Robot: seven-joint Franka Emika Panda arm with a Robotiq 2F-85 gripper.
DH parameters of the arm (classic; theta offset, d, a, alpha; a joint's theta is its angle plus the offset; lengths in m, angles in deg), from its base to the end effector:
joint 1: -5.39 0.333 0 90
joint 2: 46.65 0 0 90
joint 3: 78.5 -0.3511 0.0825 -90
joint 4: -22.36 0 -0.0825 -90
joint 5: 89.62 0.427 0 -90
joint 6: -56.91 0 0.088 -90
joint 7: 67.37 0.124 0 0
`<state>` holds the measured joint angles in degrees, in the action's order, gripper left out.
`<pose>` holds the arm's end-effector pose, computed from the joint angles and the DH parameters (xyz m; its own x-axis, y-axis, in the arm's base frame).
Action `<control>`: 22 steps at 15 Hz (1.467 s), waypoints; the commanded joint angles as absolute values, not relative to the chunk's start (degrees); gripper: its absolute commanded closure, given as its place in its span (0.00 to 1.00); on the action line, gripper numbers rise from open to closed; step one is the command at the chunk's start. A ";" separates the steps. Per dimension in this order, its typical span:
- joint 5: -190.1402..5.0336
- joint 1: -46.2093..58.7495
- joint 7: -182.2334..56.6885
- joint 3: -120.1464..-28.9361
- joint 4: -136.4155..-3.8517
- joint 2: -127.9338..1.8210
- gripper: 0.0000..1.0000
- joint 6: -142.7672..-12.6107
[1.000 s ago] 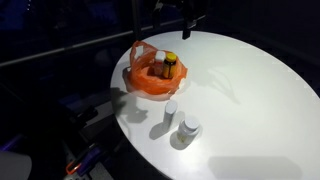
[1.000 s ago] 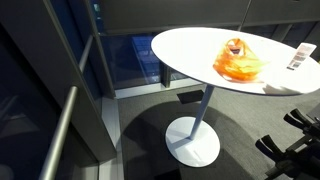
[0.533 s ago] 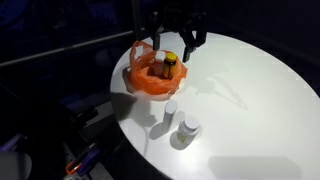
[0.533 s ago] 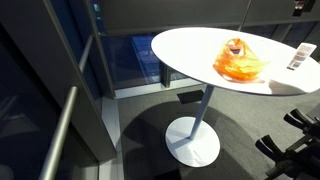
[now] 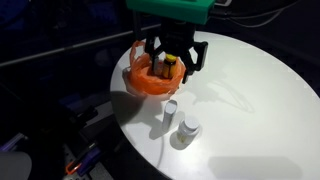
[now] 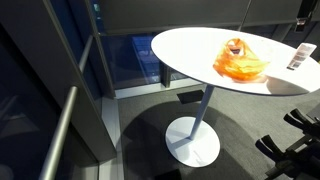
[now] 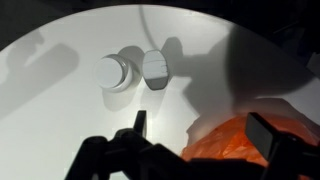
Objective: Pick up the white rectangular container from the table and put it in the orange plastic
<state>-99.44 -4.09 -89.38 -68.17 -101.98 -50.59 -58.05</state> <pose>0.5137 -0.1984 0.3385 0.9551 0.1162 -0.2727 0.1340 -0.9898 0.0474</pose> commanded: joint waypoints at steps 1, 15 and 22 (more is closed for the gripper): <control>-101.66 -4.91 -90.75 -68.13 -100.74 -52.68 0.00 -57.33; -105.37 -6.54 -89.97 -67.50 -101.86 -57.42 0.00 -57.95; -105.71 -6.67 -89.89 -67.65 -101.68 -59.17 0.22 -56.85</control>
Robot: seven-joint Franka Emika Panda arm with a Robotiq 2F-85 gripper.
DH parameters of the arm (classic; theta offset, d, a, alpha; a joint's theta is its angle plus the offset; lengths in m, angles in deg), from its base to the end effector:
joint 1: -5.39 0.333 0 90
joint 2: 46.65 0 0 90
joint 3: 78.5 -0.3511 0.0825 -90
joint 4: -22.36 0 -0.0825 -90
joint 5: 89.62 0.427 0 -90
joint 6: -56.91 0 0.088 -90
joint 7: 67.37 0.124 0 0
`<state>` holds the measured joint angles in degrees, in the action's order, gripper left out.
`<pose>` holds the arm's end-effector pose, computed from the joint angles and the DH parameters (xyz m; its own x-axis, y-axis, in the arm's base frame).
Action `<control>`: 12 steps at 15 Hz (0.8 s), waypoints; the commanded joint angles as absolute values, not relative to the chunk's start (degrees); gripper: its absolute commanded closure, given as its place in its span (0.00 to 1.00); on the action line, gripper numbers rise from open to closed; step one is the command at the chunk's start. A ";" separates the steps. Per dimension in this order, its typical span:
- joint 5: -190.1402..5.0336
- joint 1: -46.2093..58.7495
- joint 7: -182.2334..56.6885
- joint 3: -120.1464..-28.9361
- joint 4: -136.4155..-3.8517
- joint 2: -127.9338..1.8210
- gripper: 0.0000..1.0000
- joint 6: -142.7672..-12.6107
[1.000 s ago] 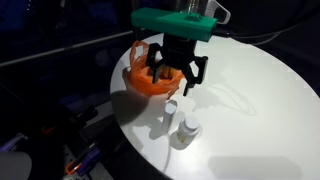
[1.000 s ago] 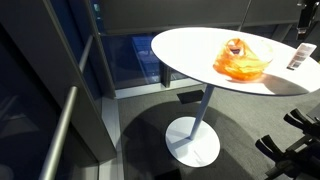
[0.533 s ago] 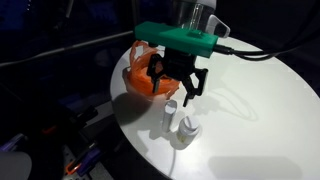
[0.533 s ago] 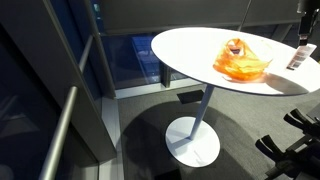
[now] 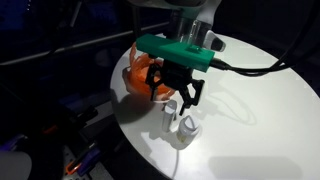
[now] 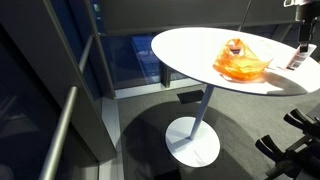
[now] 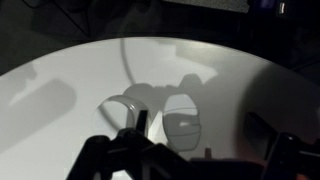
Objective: Pick up the white rectangular container from the table and put it in the orange plastic
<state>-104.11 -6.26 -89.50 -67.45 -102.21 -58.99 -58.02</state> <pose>0.4952 -0.2283 0.2595 0.8933 0.1123 -0.4351 0.1490 -0.9875 0.0510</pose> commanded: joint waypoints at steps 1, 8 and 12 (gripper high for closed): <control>-105.76 -6.68 -89.91 -67.66 -101.63 -59.24 0.31 -56.72; -106.04 -6.86 -90.22 -67.59 -101.11 -59.12 0.90 -55.64; -106.04 -6.56 -89.81 -67.76 -100.73 -57.72 0.89 -54.42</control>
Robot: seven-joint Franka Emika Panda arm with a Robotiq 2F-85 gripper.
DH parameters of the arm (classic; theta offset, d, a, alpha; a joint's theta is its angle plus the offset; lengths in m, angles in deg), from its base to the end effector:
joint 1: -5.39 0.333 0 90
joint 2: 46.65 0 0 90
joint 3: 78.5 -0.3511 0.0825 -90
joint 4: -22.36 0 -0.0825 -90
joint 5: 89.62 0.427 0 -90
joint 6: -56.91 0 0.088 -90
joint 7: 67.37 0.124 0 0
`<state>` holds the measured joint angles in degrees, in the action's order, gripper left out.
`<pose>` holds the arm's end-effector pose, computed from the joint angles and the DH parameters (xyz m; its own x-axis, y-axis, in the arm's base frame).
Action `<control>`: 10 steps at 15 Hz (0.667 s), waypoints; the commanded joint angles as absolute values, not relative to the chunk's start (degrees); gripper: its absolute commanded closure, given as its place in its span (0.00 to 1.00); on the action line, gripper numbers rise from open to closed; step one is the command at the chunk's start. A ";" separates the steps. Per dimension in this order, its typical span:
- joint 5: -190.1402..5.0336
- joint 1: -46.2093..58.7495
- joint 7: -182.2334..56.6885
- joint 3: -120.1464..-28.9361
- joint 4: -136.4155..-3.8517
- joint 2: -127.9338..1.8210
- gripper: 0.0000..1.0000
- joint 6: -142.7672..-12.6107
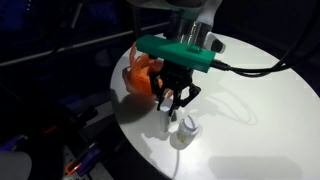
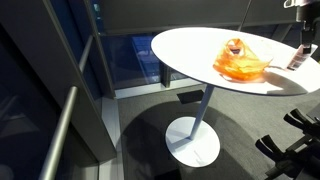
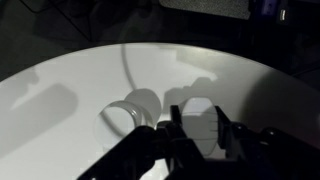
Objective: Pick up the white rectangular container from the table and put it in the orange plastic
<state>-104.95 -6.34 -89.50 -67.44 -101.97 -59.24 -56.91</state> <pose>0.4930 -0.2302 0.2585 0.8824 0.1141 -0.4564 0.1552 -0.9864 0.0535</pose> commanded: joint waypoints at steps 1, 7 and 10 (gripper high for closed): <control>-106.02 -6.37 -89.65 -67.88 -100.52 -57.10 0.89 -53.82; -104.81 -4.87 -89.34 -69.59 -97.61 -53.95 0.89 -49.08; -103.98 -3.57 -89.42 -70.88 -95.89 -52.67 0.89 -46.87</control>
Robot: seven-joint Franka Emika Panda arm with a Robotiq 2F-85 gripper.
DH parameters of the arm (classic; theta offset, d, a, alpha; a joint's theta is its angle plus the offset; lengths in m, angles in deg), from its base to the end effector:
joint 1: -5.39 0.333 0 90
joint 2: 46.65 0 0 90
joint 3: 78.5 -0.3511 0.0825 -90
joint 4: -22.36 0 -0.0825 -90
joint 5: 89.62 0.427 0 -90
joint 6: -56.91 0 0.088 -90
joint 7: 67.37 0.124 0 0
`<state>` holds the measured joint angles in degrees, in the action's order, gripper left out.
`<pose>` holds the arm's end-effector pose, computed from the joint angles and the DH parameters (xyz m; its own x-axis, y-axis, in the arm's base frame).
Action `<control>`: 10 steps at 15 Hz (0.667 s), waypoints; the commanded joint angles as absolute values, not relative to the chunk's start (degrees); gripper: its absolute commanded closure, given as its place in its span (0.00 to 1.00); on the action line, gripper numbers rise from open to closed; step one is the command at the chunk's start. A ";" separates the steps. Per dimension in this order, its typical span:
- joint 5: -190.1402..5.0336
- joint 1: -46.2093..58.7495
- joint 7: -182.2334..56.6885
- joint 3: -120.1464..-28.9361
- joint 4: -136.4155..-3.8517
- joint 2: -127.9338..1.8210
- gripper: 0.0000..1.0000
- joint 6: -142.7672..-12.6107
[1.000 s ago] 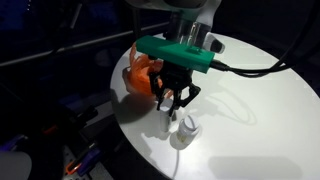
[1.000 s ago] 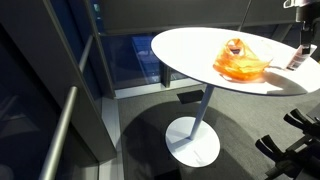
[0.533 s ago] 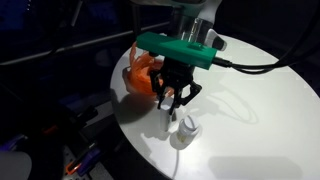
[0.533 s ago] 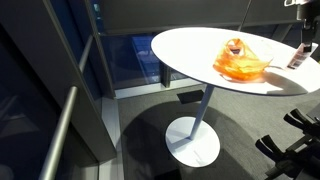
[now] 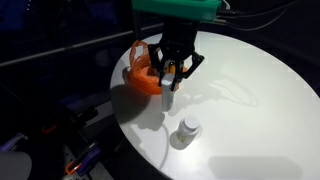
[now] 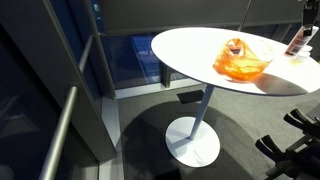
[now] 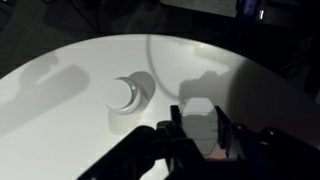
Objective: Pick up the white rectangular container from the table and put it in the orange plastic
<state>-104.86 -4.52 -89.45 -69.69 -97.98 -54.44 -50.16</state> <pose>0.5188 -0.2008 0.3275 0.8926 0.1479 -0.4259 0.1965 -0.9778 0.0722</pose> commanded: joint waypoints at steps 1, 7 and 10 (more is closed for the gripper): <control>-103.70 -3.07 -89.34 -71.36 -95.24 -52.36 0.89 -46.22; -100.21 -0.77 -89.63 -73.59 -91.31 -52.17 0.89 -44.19; -98.02 -0.23 -89.35 -74.24 -89.77 -53.13 0.89 -44.76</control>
<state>-100.14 -0.45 -89.36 -73.73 -92.56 -52.35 -46.30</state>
